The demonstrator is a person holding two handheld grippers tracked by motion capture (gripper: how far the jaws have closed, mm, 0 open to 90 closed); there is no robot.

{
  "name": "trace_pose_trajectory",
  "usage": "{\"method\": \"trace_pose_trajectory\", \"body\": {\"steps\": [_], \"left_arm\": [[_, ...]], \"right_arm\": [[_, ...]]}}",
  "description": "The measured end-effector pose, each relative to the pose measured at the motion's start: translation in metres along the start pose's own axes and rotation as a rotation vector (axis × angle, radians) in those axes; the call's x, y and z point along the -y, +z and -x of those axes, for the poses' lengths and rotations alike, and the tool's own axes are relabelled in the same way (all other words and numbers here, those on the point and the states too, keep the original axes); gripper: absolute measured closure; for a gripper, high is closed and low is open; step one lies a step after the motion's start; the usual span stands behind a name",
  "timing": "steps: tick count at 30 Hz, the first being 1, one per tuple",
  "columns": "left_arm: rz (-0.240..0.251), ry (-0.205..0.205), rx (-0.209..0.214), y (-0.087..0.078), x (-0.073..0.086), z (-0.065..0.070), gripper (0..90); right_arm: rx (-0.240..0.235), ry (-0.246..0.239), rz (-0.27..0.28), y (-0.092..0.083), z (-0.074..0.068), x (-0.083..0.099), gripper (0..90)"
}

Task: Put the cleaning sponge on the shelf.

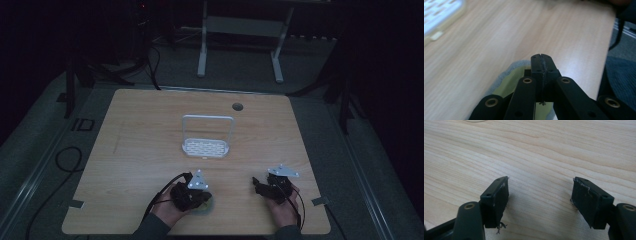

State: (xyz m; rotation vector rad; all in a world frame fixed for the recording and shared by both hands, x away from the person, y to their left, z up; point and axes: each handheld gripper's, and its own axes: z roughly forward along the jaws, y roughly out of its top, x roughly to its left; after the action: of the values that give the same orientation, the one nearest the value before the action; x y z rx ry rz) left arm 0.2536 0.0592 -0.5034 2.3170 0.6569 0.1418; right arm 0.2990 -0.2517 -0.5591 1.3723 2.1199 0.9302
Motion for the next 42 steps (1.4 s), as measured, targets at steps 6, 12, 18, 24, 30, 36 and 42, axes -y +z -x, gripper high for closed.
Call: {"method": "trace_pose_trajectory", "body": {"steps": [6,12,18,24,30,36,42], "left_arm": [[0.005,-0.048,-0.054,-0.008,0.004,-0.021,89.8],[0.012,-0.082,-0.084,-0.016,0.008,-0.033,89.7],[0.019,-0.106,-0.1,-0.024,0.01,-0.038,84.8],[0.008,-0.128,-0.12,-0.034,0.012,-0.04,72.9],[-0.012,-0.139,-0.12,-0.038,0.015,-0.038,69.1],[-0.037,-0.142,-0.117,-0.04,0.014,-0.038,66.2],[-0.064,-0.149,-0.1,-0.039,0.013,-0.038,63.5]], "right_arm": [[0.0,0.0,0.0,0.0,0.0,0.0,29.4],[0.0,0.0,0.0,0.0,0.0,0.0,29.4],[0.0,0.0,0.0,0.0,0.0,0.0,29.4],[0.0,0.0,0.0,0.0,0.0,0.0,29.4],[0.0,0.0,0.0,0.0,0.0,0.0,29.4],[0.0,0.001,0.001,0.0,0.0,0.0,29.4],[0.0,0.002,0.0,0.0,0.0,0.0,29.4]]}}
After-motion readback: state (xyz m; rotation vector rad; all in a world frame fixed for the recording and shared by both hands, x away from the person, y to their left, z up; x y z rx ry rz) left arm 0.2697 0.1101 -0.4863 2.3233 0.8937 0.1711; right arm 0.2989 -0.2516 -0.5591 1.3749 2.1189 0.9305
